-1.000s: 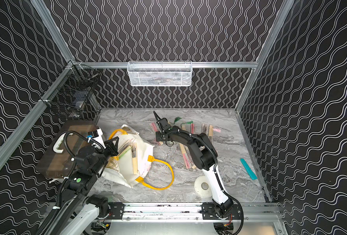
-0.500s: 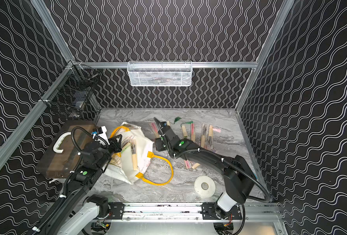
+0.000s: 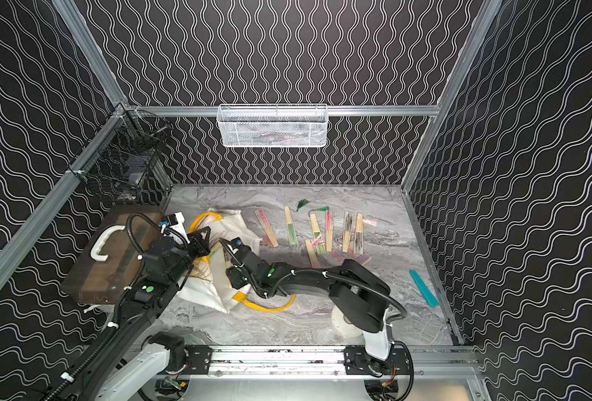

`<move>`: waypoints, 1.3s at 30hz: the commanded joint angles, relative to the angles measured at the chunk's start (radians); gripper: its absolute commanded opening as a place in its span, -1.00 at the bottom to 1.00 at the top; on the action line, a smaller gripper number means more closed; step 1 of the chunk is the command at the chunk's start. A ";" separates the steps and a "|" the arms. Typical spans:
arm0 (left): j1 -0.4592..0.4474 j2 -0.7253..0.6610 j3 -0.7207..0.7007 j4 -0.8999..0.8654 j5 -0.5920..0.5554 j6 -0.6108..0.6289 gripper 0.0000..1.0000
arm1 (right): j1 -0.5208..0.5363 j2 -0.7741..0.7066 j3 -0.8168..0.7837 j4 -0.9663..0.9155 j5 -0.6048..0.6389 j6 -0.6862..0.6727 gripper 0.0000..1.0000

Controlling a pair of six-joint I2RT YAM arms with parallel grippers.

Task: Take out the folding fans from the tote bags
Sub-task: Place the folding fan at the center of the board, then pick up the folding fan from the canvas bag.

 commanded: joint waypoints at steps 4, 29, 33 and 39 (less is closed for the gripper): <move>0.002 -0.001 -0.018 0.068 0.022 -0.031 -1.00 | 0.001 0.140 0.069 0.040 0.012 -0.014 0.36; 0.001 -0.033 -0.035 0.045 0.028 -0.043 -1.00 | 0.009 0.376 0.259 -0.070 0.178 -0.116 -0.25; 0.002 -0.017 -0.036 0.040 0.006 -0.043 -1.00 | 0.007 0.301 0.218 -0.082 0.196 -0.109 -0.43; 0.001 0.017 -0.020 0.034 -0.018 -0.040 -1.00 | 0.007 0.144 0.120 -0.097 0.218 -0.110 -0.64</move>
